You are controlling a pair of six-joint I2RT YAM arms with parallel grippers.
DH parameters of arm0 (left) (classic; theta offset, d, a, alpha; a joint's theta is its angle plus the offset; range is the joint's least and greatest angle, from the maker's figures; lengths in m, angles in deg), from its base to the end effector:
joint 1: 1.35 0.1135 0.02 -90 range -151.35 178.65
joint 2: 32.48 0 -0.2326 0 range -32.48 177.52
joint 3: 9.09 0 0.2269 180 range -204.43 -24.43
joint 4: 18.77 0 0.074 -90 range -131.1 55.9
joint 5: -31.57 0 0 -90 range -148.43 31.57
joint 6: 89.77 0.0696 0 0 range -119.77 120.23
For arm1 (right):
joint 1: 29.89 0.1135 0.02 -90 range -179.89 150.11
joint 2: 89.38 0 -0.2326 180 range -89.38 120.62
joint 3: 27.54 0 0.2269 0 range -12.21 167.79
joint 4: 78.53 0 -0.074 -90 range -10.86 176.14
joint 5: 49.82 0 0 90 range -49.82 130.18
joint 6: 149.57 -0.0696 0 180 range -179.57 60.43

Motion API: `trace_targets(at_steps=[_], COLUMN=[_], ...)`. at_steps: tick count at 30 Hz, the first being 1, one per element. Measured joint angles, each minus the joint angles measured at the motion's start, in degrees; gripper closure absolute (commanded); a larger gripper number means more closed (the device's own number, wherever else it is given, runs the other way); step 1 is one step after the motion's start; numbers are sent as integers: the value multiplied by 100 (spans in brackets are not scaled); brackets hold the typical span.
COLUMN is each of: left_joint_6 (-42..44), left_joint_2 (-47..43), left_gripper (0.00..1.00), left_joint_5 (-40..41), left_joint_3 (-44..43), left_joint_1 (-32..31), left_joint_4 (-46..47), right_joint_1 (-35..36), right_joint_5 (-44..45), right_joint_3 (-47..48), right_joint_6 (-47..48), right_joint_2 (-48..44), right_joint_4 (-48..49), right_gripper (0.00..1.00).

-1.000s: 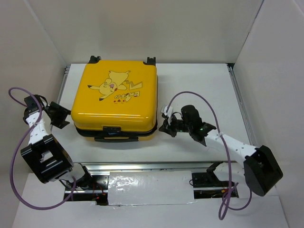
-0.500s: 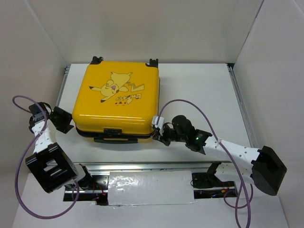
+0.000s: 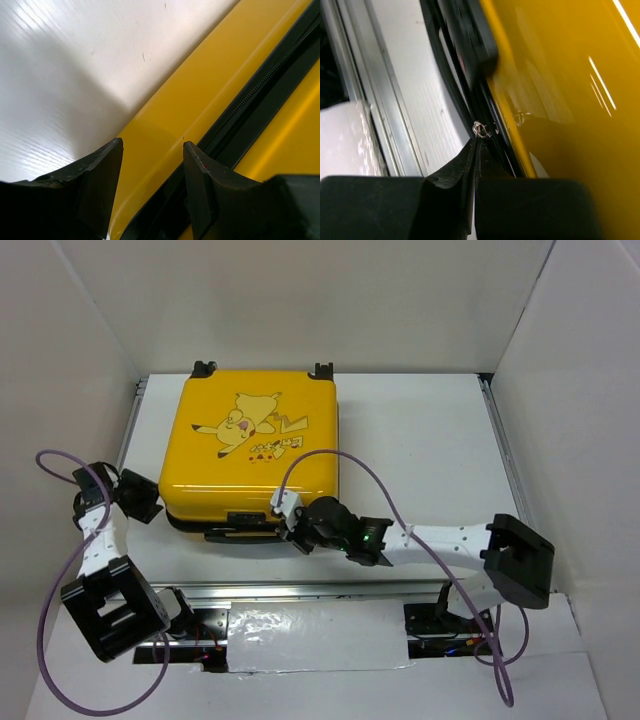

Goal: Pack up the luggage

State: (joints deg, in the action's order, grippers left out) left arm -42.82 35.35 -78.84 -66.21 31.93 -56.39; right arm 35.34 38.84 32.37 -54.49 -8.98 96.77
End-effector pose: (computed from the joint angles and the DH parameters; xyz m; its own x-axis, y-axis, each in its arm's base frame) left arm 0.2204 0.1157 0.1827 -0.2376 -0.9212 -0.3080 -0.6605 0.3857 -0.6442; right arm 0.1341 0.2946 0.2023 -0.0965 -0.4203 -0.9022 -0.9288 0.3639 -0.0702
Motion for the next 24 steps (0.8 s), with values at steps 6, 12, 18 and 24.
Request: trace_targets(at_steps=[6, 12, 18, 24], left_joint_6=[-304, -664, -813, -765], left_joint_2=[-352, -673, -905, -1025], left_gripper=[38, 37, 34, 29], left_joint_5=[74, 101, 369, 629], left_joint_3=[361, 544, 560, 514], left_joint_1=[-647, -1467, -1871, -1899], left_joint_4=[42, -92, -315, -566], right_joint_1=[369, 535, 678, 691], right_joint_5=[546, 789, 1084, 1193], right_joint_3=[776, 1147, 1156, 1150], right_joint_6=[-166, -323, -570, -741], right_joint_2=[887, 1370, 1502, 1510], right_joint_4=[192, 433, 726, 763], right_gripper=[100, 100, 100, 100])
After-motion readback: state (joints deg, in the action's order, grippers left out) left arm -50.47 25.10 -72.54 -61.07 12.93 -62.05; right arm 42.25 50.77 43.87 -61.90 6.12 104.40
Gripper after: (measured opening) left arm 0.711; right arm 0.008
